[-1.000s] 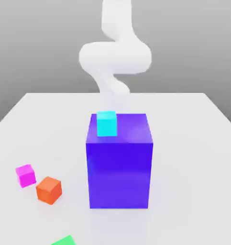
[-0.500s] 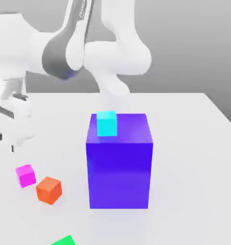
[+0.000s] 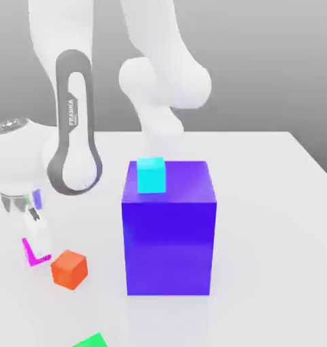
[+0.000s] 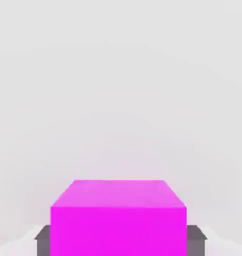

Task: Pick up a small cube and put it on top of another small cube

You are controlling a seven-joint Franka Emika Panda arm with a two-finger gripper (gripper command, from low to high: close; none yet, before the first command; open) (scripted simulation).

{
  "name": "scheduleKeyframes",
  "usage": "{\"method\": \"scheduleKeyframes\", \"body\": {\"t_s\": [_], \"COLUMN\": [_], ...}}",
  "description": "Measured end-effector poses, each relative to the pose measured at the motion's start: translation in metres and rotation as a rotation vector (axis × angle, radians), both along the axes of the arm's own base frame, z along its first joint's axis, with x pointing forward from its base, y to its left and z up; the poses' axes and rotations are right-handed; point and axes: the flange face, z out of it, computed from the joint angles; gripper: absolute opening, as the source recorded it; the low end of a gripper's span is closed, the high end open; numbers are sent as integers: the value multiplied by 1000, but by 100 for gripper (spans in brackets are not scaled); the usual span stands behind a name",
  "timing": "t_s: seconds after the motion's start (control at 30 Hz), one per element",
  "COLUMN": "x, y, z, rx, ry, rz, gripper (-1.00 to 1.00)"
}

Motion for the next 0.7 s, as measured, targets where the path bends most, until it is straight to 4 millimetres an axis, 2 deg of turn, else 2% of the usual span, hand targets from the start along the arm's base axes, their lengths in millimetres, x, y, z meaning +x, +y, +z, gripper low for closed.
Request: {"method": "scheduleKeyframes", "body": {"t_s": [0.07,0.27,0.3,0.4,0.5,0.6,0.7], "x": [0,0,8,50,99,149,196], "y": [0,0,2,11,29,55,91], "z": [-2,51,57,68,76,85,94], "rx": [1,1,2,1,1,1,2], "ry": [-1,-2,-2,-1,0,0,0], "rz": [0,0,20,124,247,374,502], "gripper": [-100,-100,-100,-100,-100,-100,-100]}}
